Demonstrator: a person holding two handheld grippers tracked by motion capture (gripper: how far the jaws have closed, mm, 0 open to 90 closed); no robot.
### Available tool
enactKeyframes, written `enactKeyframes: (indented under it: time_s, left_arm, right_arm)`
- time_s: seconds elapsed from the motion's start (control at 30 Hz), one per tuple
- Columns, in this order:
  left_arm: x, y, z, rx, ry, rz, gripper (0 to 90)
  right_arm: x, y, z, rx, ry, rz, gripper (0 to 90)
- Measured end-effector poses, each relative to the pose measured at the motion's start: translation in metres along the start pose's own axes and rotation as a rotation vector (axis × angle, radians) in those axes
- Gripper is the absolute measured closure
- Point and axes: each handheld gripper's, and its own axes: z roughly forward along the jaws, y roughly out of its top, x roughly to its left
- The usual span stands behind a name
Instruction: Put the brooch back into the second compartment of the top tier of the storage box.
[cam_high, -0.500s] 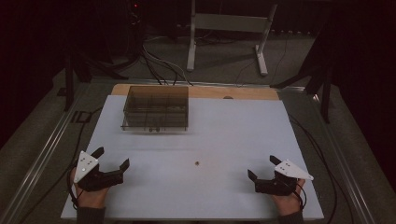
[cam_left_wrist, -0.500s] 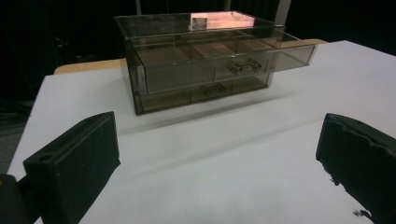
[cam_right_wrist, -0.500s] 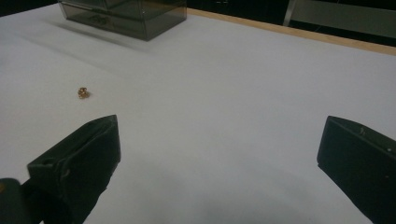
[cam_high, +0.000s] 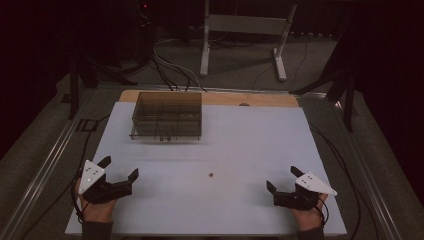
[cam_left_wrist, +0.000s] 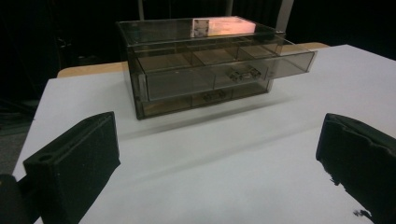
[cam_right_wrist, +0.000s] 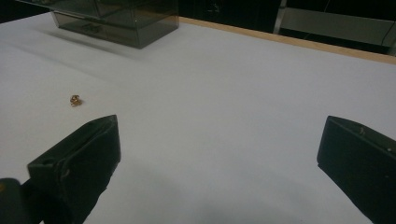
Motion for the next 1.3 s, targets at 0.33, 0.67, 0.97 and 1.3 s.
enactKeyframes:
  time_s: [0.33,0.67,0.97,1.3]
  left_arm:
    - [-0.006,0.015,0.002,0.032,-0.054,0.023,0.1]
    - [-0.009,0.022,0.013,0.051,-0.074,0.037,0.1]
    - [-0.019,0.032,0.027,0.048,-0.097,0.048,0.1]
    - [-0.028,0.04,0.038,0.053,-0.117,0.064,0.1]
  right_arm:
    - [0.0,0.0,0.0,-0.006,-0.006,0.004,0.0]
    - [-0.001,0.0,-0.001,-0.014,-0.007,0.005,0.0]
    - [-0.001,0.0,-0.001,-0.018,-0.012,0.013,0.0]
    - [-0.001,0.0,-0.002,-0.014,-0.012,0.024,0.0]
